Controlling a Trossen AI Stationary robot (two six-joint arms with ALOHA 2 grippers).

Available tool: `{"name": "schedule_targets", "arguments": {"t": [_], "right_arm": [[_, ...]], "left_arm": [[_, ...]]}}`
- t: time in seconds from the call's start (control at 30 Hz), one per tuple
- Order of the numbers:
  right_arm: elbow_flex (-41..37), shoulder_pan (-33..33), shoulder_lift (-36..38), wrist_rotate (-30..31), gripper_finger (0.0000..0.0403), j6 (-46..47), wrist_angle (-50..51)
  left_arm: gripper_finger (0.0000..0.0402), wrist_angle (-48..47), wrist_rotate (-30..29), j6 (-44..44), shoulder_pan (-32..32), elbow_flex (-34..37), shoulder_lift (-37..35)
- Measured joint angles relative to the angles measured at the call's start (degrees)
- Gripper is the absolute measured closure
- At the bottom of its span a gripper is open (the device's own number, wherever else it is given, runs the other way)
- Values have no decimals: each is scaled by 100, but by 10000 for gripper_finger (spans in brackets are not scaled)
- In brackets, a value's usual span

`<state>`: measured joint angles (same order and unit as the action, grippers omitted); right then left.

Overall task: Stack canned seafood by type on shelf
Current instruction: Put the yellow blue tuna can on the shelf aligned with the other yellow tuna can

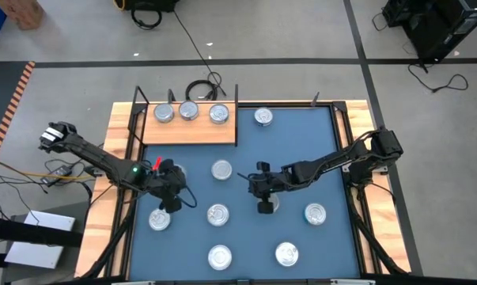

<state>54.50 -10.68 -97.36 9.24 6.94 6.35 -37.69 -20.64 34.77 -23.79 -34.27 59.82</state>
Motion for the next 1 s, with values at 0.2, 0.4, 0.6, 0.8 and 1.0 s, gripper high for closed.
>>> {"name": "schedule_targets", "arguments": {"t": [0.2, 0.4, 0.6, 0.8, 1.0], "right_arm": [[0, 0, 2, 34, 348, 32, -22], [2, 0, 4, 36, 350, -52, -26], [2, 0, 4, 36, 349, -67, -26], [2, 0, 4, 36, 350, -70, -26], [2, 0, 4, 36, 348, -70, -27]], "left_arm": [[391, -486, 74, 163, 4, -38, 131], [337, -603, -295, 159, 11, -32, 509], [282, -615, -302, 174, 79, -32, 935], [274, -603, -353, 185, 228, -32, 1327], [299, -626, -489, 165, 280, -40, 1477]]}}
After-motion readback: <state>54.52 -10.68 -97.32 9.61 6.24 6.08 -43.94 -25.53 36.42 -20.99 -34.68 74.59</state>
